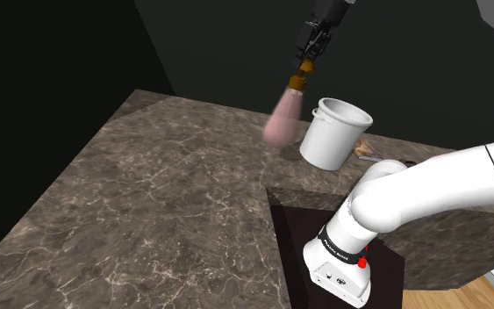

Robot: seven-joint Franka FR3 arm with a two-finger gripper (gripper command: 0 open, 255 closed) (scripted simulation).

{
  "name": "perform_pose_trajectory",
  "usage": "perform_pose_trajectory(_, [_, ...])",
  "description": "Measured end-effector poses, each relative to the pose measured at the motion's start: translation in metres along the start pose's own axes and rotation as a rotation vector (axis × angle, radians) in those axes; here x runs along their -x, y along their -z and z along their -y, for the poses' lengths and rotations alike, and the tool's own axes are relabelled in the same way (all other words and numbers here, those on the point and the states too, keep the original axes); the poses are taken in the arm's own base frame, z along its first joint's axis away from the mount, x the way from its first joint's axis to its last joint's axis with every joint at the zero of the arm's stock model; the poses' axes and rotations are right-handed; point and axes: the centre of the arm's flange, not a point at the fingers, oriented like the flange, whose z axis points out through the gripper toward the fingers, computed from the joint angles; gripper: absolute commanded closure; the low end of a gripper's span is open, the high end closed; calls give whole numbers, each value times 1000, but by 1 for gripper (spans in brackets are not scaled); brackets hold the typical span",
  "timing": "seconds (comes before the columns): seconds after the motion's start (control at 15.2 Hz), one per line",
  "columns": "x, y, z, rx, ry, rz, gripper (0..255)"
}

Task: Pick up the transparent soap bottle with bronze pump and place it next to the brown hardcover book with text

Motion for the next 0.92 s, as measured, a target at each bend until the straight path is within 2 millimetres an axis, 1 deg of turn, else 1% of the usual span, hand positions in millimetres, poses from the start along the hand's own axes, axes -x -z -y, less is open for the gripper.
perform_pose_trajectory(0.92, [-7,72,7,0,0,0,255])
